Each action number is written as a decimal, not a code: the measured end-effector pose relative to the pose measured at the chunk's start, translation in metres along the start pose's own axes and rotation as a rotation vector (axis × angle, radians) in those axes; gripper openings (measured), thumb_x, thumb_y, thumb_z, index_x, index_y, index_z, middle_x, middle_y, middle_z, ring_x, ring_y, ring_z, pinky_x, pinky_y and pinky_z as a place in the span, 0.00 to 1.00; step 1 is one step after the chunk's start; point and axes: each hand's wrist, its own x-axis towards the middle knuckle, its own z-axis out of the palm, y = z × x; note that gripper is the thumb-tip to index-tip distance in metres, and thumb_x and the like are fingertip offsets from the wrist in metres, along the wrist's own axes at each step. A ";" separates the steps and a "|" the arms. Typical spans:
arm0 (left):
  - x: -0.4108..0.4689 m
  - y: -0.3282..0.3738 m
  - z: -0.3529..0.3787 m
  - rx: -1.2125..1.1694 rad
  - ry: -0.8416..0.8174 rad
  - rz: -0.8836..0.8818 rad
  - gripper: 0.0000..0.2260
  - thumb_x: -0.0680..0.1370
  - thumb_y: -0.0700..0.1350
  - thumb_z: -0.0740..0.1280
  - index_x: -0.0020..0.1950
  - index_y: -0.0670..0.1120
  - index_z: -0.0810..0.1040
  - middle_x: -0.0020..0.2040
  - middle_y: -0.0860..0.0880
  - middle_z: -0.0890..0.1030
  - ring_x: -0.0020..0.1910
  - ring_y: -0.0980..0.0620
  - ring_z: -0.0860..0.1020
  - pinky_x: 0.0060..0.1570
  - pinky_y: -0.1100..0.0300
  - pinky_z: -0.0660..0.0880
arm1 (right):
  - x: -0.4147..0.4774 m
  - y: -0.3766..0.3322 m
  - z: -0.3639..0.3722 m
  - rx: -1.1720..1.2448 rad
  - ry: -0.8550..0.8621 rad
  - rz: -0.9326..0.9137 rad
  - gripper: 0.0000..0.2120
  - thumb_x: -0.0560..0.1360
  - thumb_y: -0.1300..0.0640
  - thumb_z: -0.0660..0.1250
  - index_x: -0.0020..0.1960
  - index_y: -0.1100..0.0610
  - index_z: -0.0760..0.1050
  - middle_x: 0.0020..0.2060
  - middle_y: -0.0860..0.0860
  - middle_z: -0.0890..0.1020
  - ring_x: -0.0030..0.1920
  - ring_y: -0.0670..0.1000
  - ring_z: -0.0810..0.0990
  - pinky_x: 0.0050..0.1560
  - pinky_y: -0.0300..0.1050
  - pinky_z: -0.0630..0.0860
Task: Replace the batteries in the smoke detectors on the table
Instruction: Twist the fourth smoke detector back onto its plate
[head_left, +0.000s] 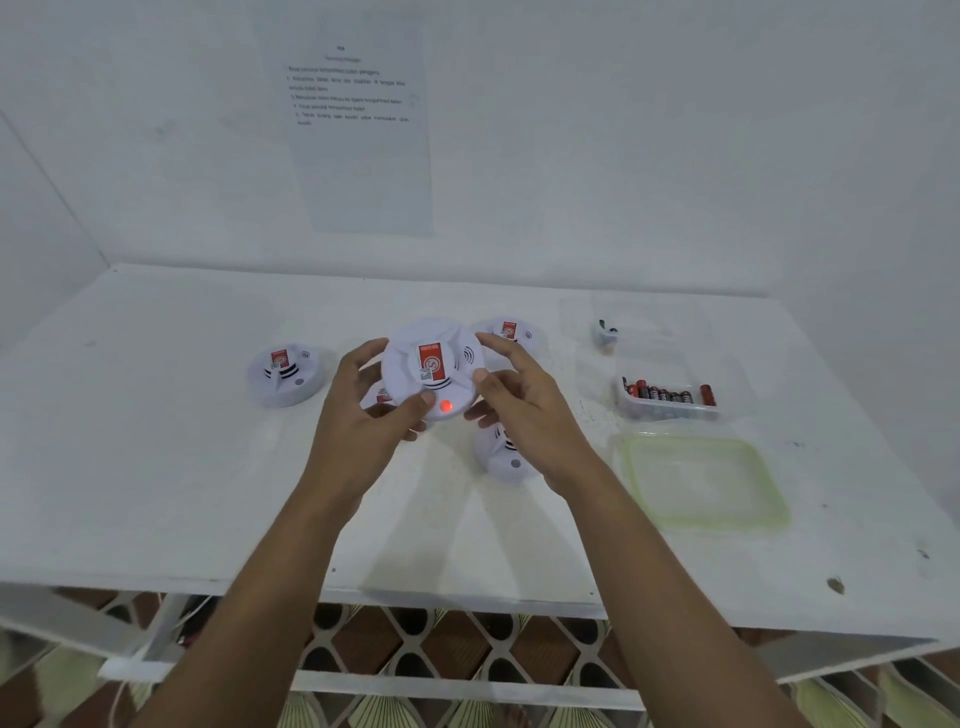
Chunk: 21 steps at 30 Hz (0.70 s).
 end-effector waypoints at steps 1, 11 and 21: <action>0.002 0.001 0.001 0.008 0.011 0.001 0.25 0.73 0.41 0.75 0.65 0.54 0.71 0.58 0.57 0.80 0.44 0.49 0.84 0.38 0.60 0.80 | 0.004 0.000 -0.002 -0.008 -0.011 0.002 0.17 0.83 0.51 0.63 0.72 0.45 0.70 0.50 0.52 0.85 0.44 0.47 0.85 0.48 0.40 0.80; 0.033 0.002 0.015 0.125 0.053 0.002 0.22 0.72 0.45 0.76 0.60 0.61 0.71 0.59 0.60 0.79 0.41 0.50 0.84 0.45 0.40 0.81 | 0.048 0.002 -0.025 -0.028 -0.072 0.029 0.15 0.84 0.50 0.61 0.70 0.46 0.72 0.51 0.49 0.84 0.45 0.48 0.85 0.51 0.45 0.80; 0.055 -0.010 0.037 0.210 0.096 -0.011 0.22 0.75 0.46 0.73 0.68 0.56 0.72 0.61 0.61 0.77 0.39 0.51 0.83 0.37 0.65 0.76 | 0.075 0.018 -0.042 -0.016 -0.139 0.082 0.18 0.84 0.48 0.60 0.73 0.46 0.70 0.53 0.48 0.83 0.47 0.48 0.85 0.53 0.45 0.80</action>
